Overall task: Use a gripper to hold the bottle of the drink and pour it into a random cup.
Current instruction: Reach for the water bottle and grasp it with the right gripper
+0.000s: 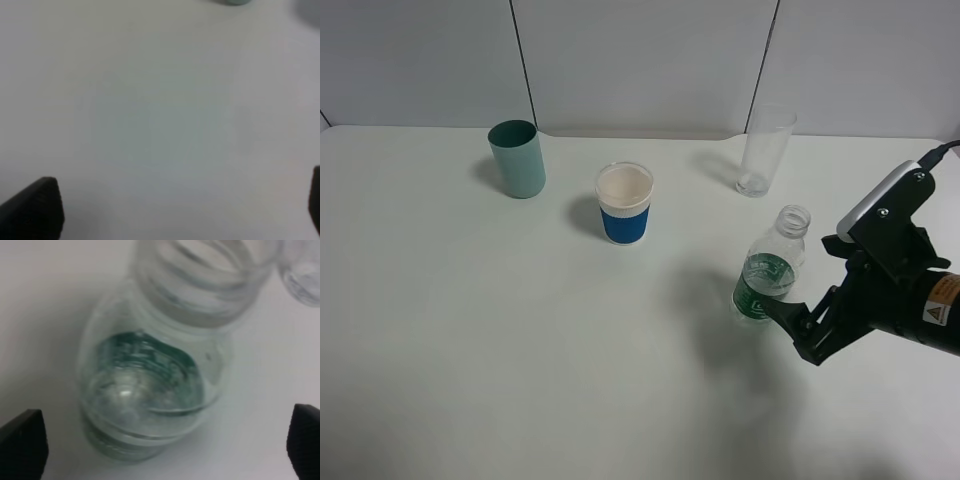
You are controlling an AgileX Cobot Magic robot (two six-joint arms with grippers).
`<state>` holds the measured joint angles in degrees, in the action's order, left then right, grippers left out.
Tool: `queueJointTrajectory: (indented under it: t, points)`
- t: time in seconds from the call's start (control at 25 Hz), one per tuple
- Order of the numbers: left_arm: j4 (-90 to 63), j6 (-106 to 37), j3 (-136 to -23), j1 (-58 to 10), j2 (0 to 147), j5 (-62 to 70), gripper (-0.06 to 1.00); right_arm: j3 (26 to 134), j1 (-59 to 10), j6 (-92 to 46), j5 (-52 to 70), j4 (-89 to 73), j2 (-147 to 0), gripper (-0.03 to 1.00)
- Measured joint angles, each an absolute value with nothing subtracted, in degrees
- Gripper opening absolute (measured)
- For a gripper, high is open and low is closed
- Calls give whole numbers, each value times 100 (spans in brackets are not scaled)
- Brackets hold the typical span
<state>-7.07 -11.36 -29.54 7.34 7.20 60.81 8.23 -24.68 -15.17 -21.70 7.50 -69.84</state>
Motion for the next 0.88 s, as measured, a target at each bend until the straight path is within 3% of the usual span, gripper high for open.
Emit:
queueJointTrajectory:
  t: [0.24,0.48,0.88]
  points:
    - [-707,-1136,-2954,734,720,6081,99,823,-2406,-730,-2188,1339,-6984,95]
    - [-707,-1136,-2954,734,720,6081,99,749,-1924,-162,-2256,2061,-7302,94]
    - [-707,-1136,-2954,734,720,6081,99,939,-1874,-487,-3171,2296,-8933,94]
